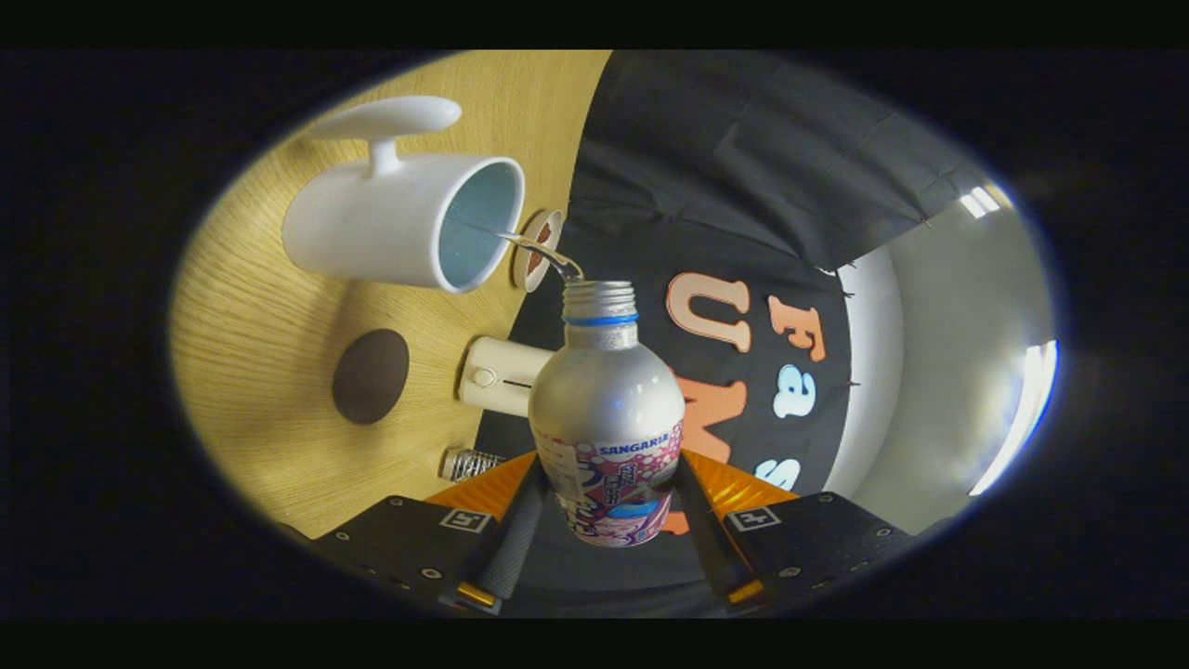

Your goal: Take the bottle from table, then pour the juice into the cup, finally place the bottle on the coaster

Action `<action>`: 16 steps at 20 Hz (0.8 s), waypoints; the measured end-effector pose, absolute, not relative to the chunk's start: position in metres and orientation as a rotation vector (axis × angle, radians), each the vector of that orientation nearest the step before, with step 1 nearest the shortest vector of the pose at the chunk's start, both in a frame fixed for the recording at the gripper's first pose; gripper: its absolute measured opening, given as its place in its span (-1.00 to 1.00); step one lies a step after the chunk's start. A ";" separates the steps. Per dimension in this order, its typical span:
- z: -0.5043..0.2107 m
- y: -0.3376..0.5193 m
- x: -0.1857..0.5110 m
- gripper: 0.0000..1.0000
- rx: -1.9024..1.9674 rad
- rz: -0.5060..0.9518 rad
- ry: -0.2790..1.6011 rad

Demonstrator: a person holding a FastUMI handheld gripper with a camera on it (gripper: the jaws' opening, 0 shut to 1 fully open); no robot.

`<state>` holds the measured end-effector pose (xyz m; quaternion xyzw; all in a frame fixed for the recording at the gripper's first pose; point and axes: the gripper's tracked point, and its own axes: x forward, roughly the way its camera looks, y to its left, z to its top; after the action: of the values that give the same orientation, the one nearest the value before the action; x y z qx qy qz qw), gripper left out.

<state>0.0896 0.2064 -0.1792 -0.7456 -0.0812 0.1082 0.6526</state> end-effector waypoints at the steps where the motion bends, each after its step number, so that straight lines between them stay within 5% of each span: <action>1: -0.179 0.207 0.090 0.53 -1.695 0.245 -0.187; 16: -0.173 0.209 0.090 0.53 -1.754 0.259 -0.212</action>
<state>0.0898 0.2091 -0.1730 -0.7650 -0.0927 0.1130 0.6272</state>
